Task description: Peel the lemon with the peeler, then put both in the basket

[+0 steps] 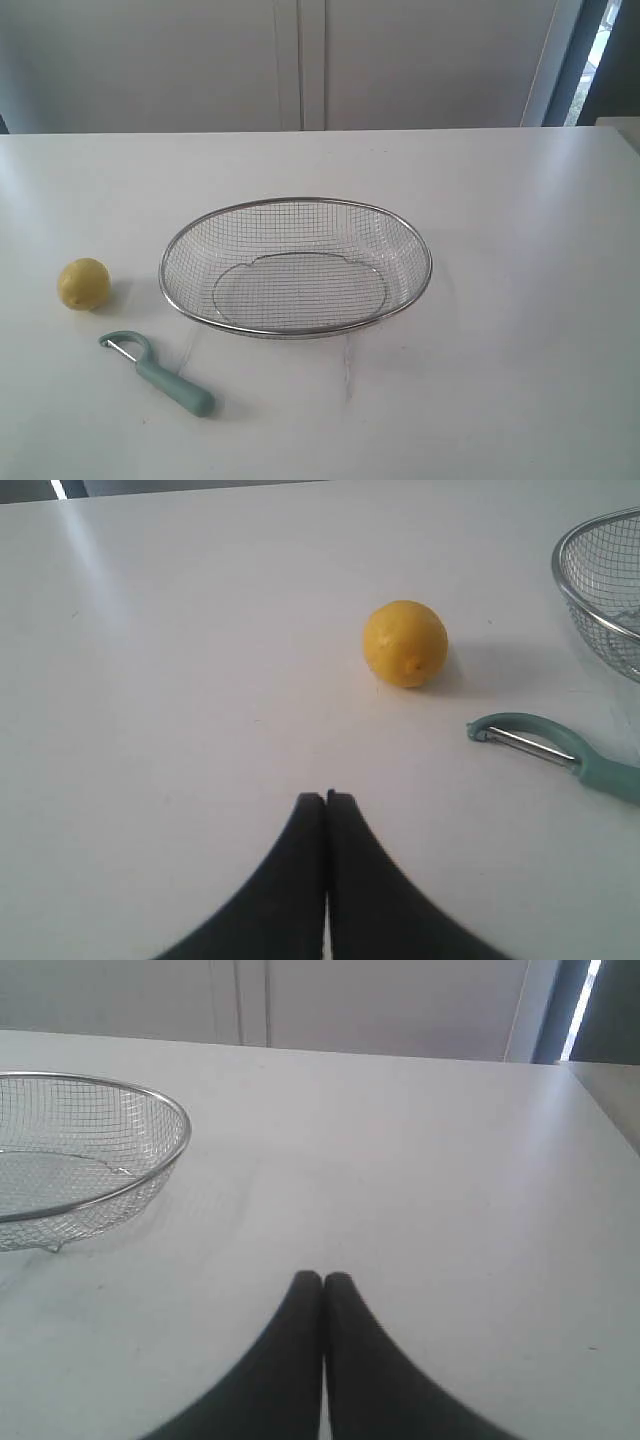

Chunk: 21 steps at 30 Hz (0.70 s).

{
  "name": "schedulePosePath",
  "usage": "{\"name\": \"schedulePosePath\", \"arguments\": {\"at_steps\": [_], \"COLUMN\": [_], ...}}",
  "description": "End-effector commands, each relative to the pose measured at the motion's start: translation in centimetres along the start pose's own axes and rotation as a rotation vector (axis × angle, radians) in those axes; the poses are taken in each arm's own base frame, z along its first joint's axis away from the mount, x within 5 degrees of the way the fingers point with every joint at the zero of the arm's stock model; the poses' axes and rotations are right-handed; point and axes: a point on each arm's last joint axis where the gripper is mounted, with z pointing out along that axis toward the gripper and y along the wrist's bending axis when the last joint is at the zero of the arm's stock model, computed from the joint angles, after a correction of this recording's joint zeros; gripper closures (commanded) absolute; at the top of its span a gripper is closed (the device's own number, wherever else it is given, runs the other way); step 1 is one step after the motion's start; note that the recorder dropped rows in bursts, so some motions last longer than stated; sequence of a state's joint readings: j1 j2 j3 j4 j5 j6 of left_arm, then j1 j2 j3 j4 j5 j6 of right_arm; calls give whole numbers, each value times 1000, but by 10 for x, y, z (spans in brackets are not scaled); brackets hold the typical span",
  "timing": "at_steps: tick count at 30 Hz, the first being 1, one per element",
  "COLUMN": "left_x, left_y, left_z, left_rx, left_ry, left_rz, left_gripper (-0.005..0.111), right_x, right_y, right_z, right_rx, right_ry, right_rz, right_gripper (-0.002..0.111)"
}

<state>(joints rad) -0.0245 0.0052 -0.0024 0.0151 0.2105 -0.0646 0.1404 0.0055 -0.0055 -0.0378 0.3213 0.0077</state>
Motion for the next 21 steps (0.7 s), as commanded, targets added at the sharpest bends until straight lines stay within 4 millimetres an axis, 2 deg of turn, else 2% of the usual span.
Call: {"name": "schedulePosePath", "arguments": {"at_steps": [1,12,21], "left_x": [1,1,1], "left_y": [0,0,0], "left_z": [0,0,0], "left_rx": [1,1,1], "left_ry": [-3,-3,-3], "left_rz": [-2,-2,-2], "left_gripper": [107,107,107], "right_x": [1,-3,-26], "right_y": [0,0,0], "right_z": [0,0,-4], "right_rx": [-2,-2,-4], "right_ry": [-8,-51,-308], "right_rz": [-11,-11,-10], "right_gripper": [108,108,108]}}
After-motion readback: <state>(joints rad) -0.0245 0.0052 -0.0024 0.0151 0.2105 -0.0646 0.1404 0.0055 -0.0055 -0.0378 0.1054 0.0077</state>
